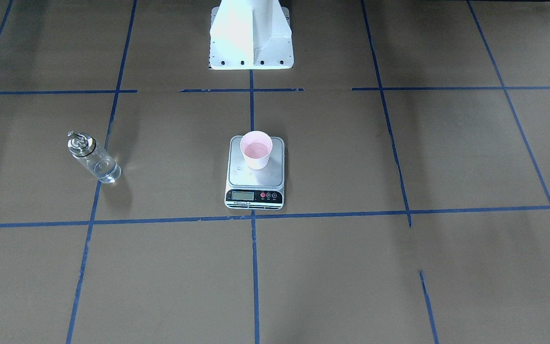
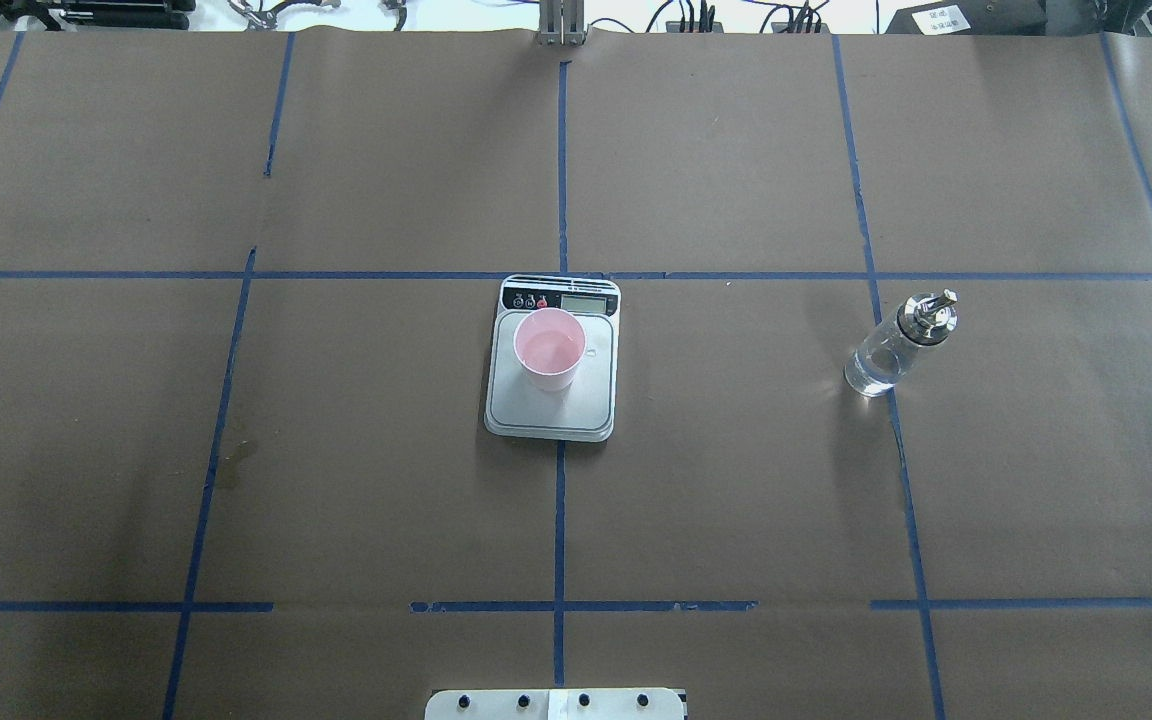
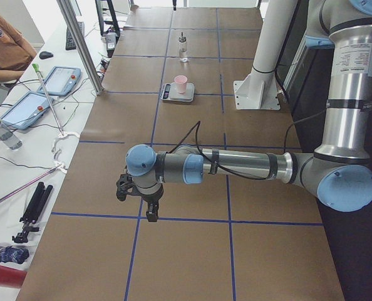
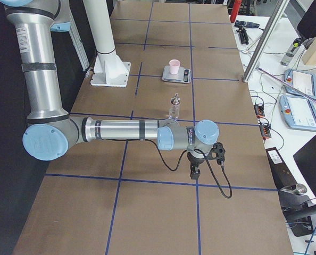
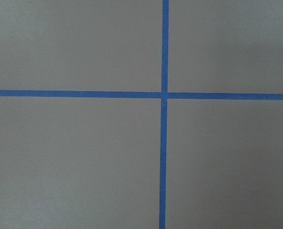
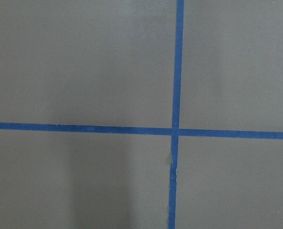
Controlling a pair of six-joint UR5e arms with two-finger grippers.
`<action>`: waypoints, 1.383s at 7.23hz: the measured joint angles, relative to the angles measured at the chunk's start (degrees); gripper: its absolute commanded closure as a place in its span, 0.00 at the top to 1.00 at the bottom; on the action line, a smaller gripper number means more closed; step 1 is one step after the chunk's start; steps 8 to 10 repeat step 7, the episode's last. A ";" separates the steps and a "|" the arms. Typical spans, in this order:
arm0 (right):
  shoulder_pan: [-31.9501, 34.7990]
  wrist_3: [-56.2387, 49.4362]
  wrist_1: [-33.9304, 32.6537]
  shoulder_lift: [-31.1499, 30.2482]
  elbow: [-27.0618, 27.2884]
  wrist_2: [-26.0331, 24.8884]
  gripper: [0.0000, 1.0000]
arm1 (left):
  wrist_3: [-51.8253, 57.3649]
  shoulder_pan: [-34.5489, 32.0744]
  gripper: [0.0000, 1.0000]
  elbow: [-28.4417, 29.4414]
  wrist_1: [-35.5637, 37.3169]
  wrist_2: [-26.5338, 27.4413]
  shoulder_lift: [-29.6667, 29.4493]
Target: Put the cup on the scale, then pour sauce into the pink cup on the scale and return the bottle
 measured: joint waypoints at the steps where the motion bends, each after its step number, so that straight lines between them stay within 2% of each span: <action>1: 0.00 0.03 0.29 -0.07 0.00 0.00 1.00 | -0.11 0.00 1.00 0.14 0.01 -0.02 -0.13; 10: 0.00 0.50 2.58 -0.37 0.08 0.08 1.00 | -0.46 -0.08 1.00 0.19 0.08 -0.18 -0.46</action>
